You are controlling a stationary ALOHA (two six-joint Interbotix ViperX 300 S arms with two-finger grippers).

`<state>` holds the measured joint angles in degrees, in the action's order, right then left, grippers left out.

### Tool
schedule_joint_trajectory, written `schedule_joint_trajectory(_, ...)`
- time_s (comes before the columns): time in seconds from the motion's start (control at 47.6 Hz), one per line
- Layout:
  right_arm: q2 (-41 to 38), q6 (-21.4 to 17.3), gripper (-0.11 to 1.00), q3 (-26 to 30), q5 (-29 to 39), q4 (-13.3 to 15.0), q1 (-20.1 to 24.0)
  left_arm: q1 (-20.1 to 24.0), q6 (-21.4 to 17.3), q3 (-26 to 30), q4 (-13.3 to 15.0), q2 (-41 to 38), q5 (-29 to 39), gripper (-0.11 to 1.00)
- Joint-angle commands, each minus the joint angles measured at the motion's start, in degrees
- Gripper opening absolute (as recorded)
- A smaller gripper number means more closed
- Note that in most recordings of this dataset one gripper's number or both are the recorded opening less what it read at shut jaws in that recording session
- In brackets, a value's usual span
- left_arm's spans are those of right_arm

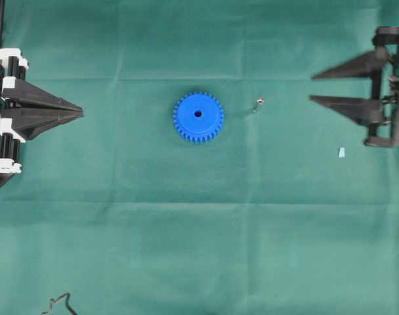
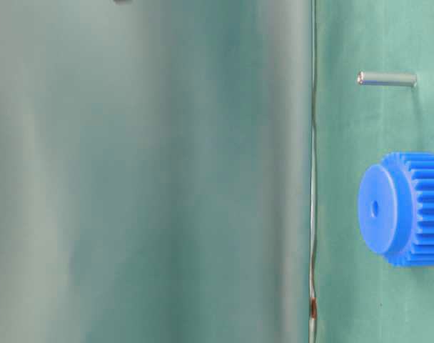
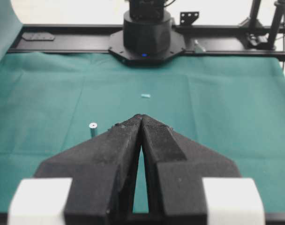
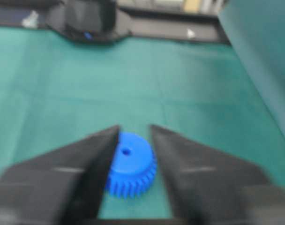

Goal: Insert the shaft into the center hole of the gear.
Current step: 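Move the right gripper left toward the small silver shaft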

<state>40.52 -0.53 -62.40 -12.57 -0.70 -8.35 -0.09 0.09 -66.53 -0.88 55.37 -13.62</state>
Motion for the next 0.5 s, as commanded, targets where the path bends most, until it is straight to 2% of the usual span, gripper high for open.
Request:
schedule_joint_trajectory(0.0, -5.27, 0.0, 0.71, 1.85, -1.41, -0.09, -1.93, 0.18, -0.09, 1.41, -0.18, -0.62, -0.26, 0.0)
schedule_joint_trajectory(0.063, -9.32, 0.0, 0.87, 2.55, -1.41, -0.09, -2.9, 0.18, -0.09, 1.41, -0.18, -0.62, -0.26, 0.0)
schedule_joint_trajectory(0.126, -13.1, -0.09, 0.95, 3.52, -1.49, -0.09, -3.43, 0.18, -0.09, 1.32, -0.18, -0.62, -0.26, 0.0)
schedule_joint_trajectory(0.273, -21.01, 0.0, 0.89, 5.8, -2.11, -0.18, -3.87, 0.18, -0.09, 1.32, -0.18, -0.62, -0.26, 0.0)
schedule_joint_trajectory(0.483, -29.36, -0.35, 0.9, 6.33, -6.42, -1.49, -4.13, 0.18, -0.09, 1.32, -0.18, -0.62, -0.26, 0.0)
